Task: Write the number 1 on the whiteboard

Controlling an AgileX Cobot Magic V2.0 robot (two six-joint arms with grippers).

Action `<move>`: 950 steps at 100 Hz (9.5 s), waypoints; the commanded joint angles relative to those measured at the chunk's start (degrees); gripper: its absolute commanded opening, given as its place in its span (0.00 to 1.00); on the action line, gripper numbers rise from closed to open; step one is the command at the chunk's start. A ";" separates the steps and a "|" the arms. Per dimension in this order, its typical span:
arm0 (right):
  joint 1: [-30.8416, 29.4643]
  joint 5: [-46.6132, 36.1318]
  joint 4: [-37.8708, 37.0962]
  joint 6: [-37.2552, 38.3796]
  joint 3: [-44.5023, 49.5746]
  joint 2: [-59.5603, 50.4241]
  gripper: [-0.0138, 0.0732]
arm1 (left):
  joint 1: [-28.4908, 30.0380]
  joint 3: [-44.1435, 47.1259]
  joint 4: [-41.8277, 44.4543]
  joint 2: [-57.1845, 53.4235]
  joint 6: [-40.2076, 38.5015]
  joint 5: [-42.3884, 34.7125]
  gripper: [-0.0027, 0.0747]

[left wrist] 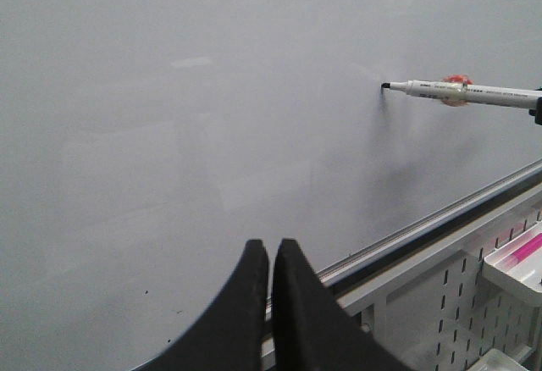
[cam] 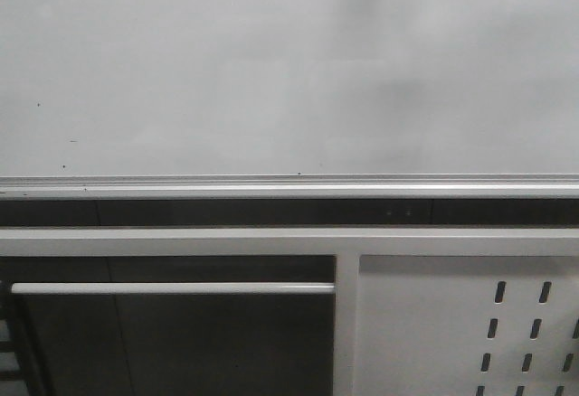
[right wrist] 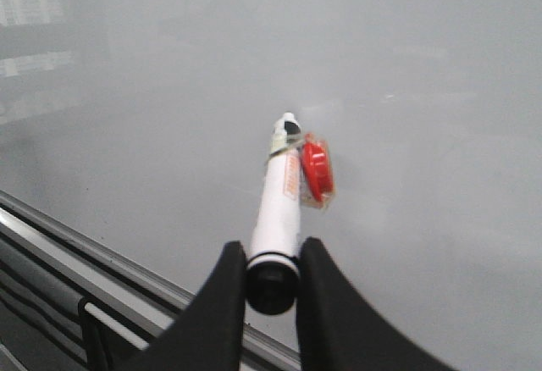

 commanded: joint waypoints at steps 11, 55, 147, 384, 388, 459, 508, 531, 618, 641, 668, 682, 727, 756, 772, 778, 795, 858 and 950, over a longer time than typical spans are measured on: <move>0.10 -5.22 0.11 -0.74 -1.96 1.61 0.10 | 0.09 -1.59 0.78 0.52 -0.44 -2.50 0.01; 0.10 -5.54 0.20 -0.74 -1.85 5.66 0.10 | 0.09 -1.59 0.78 0.52 -0.44 -2.50 0.01; 0.10 0.66 0.32 0.83 -1.76 5.66 0.10 | 0.09 -1.59 0.78 0.52 -0.44 -2.50 0.01; 9.07 61.68 11.66 1.81 -11.41 -18.34 0.10 | -0.19 -1.72 6.08 10.44 4.30 -21.89 0.01; 9.07 61.77 11.78 1.81 -11.88 -16.68 0.10 | -0.19 -1.98 7.63 12.41 4.30 -21.86 0.01; 9.07 65.99 11.68 1.81 -29.99 8.04 0.10 | -0.19 -10.02 18.71 23.47 4.30 -15.28 0.01; 9.07 64.86 12.24 1.81 -29.99 10.02 0.10 | -6.31 -11.64 -24.78 35.44 52.10 5.01 0.02; 9.07 63.79 14.70 1.81 -29.99 10.25 0.10 | -12.21 -19.71 -35.48 37.41 59.73 14.51 0.02; 9.07 62.75 18.21 1.81 -35.06 14.54 0.10 | -12.21 -21.09 -41.32 37.52 62.98 7.05 0.59; 9.07 64.29 18.32 1.81 -38.34 18.21 0.10 | -12.21 -21.09 -41.33 41.28 67.05 6.74 0.59; 9.07 64.17 18.32 1.81 -39.98 20.03 0.10 | -12.21 -21.37 -40.47 44.29 67.73 1.92 0.59; 9.16 64.36 18.32 1.81 -41.41 20.36 0.10 | -12.21 -21.37 -40.47 44.78 67.73 0.13 0.50; 11.03 64.65 18.32 1.81 -42.79 20.36 0.10 | -11.32 -21.37 -38.46 47.76 67.62 -0.89 0.45; 11.03 64.78 18.32 1.81 -42.79 20.36 0.10 | -6.22 -21.37 -37.23 47.76 67.05 -3.04 0.45; 11.03 65.03 18.32 1.81 -42.85 20.36 0.10 | -4.29 -21.37 -36.16 47.76 67.05 -3.74 0.45; 11.03 65.03 18.32 1.81 -42.93 20.36 0.10 | -3.89 -21.37 -36.02 47.76 67.05 -3.47 0.45; 11.03 64.90 18.32 1.81 -43.09 20.36 0.10 | -3.37 -21.37 -34.87 48.75 67.05 -1.39 0.45; 11.03 65.09 18.32 1.81 -43.09 20.36 0.10 | -3.37 -21.37 -31.99 51.49 67.05 -1.10 0.30; 11.03 64.98 19.67 1.81 -43.09 20.36 0.10 | -3.37 -21.37 -31.71 51.49 65.24 -1.13 0.01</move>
